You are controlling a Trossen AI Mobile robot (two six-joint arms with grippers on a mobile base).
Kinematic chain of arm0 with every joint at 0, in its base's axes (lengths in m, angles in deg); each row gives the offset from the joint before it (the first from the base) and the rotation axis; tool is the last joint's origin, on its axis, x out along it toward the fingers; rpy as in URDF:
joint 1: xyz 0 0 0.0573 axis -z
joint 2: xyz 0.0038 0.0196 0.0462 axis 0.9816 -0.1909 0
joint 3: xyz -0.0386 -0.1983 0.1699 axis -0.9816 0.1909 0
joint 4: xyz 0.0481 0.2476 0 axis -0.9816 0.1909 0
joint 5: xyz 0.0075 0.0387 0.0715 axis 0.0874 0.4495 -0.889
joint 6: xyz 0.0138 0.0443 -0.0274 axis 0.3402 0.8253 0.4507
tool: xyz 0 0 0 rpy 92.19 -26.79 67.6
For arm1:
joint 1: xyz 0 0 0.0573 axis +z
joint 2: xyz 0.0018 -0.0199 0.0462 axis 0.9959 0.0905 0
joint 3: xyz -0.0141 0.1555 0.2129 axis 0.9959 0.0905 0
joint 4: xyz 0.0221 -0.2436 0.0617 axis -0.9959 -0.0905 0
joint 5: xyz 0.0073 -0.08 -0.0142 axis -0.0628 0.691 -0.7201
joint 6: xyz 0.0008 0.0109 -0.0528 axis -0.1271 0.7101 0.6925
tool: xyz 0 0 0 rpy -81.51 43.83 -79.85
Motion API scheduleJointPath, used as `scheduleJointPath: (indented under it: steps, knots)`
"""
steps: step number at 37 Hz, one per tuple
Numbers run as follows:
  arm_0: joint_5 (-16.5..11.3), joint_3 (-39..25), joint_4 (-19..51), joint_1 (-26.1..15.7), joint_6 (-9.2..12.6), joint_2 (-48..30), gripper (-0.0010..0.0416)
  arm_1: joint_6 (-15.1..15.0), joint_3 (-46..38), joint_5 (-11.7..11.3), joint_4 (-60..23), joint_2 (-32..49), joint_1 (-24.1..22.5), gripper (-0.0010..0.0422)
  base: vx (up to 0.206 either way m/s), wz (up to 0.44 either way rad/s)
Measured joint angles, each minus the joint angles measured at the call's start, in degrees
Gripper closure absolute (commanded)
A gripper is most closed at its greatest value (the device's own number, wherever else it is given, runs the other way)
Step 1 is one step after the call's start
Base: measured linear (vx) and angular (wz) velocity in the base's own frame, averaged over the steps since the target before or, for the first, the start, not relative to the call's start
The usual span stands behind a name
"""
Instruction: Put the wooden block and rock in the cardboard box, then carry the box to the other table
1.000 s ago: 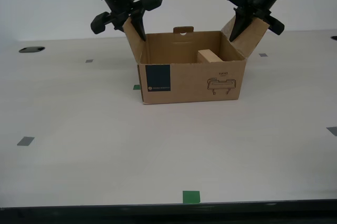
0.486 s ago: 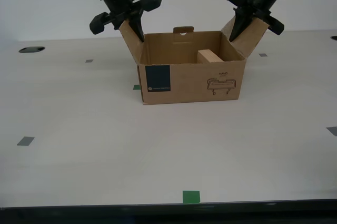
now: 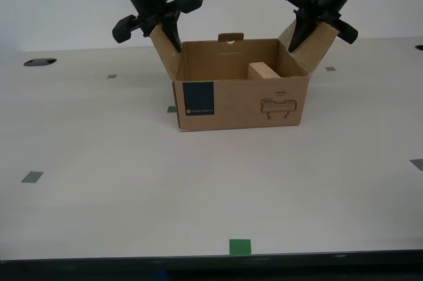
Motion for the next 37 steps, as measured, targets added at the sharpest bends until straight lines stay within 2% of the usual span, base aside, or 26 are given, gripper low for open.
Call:
scheduleJointPath:
  steps: [20, 27, 37]
  knots:
    - [0.7, 0.1, 1.1, 0.0, 0.7, 4.2, 0.0407, 0.0, 0.0, 0.5, -1.1, -1.9, -0.7, 0.0413, 0.0, 0.0]
    - [1.0, 0.1, 2.7, 0.0, 0.7, 5.3, 0.0407, 0.0, 0.0, 3.4, -1.2, -2.7, -1.0, 0.0413, 0.0, 0.0]
    - [1.2, 0.1, 4.0, 0.0, 0.7, 8.4, 0.0407, -0.5, 0.0, 3.4, -1.4, -5.3, -1.1, 0.0413, 0.0, 0.0]
